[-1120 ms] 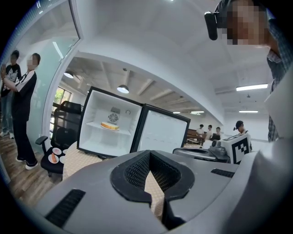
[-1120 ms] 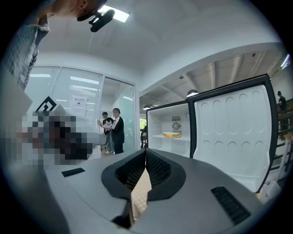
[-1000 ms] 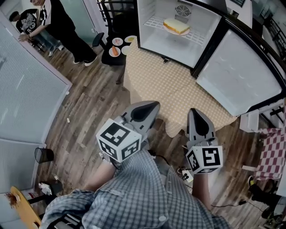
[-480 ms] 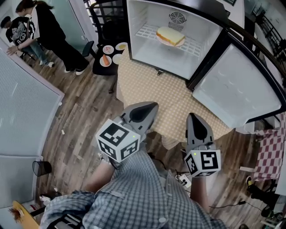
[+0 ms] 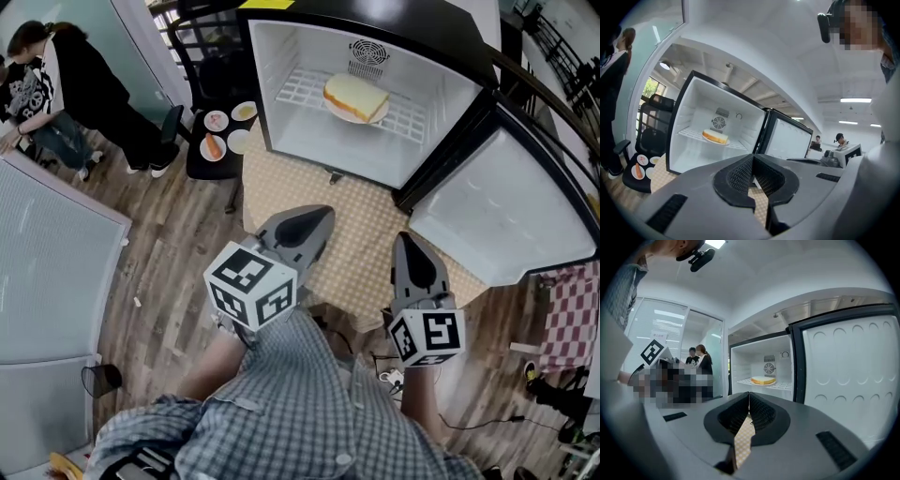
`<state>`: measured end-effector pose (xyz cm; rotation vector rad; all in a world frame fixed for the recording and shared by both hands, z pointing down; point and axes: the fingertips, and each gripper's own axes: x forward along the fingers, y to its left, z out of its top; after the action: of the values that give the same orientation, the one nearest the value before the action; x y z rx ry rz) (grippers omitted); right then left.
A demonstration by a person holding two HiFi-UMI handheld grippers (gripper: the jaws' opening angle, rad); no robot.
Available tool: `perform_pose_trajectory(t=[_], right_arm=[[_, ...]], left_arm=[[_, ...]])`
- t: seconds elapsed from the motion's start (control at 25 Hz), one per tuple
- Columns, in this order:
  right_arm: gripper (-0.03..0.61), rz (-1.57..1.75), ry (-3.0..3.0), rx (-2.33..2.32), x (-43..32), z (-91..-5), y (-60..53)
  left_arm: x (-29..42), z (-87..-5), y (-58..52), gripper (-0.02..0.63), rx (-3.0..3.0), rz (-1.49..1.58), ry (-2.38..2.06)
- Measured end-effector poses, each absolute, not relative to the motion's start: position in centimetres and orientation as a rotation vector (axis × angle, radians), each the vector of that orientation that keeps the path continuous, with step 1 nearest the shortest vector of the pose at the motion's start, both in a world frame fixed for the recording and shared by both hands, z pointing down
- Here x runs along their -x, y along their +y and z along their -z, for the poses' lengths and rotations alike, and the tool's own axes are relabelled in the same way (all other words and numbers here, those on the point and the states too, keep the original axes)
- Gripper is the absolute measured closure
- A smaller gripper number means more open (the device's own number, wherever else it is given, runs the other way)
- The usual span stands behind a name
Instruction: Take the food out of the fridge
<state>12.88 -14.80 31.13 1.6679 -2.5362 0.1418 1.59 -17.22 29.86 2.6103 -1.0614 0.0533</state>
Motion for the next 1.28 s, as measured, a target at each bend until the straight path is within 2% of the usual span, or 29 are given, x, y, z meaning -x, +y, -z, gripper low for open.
perform_pose_trajectory(t=[0.4,1.28], right_arm=[[0.569,-0.166,-2.476,-1.736,-11.8,-31.3,-18.9],[0.569,-0.254,-2.404,-1.774,-10.2,-33.8,-24.0]], left_arm=[[0.4,-31.4,-25.5,0.607,-2.357,0.123,-0.996],[-2.4,-34.4,-37.4,0.606,-2.101,0.256,-0.773]])
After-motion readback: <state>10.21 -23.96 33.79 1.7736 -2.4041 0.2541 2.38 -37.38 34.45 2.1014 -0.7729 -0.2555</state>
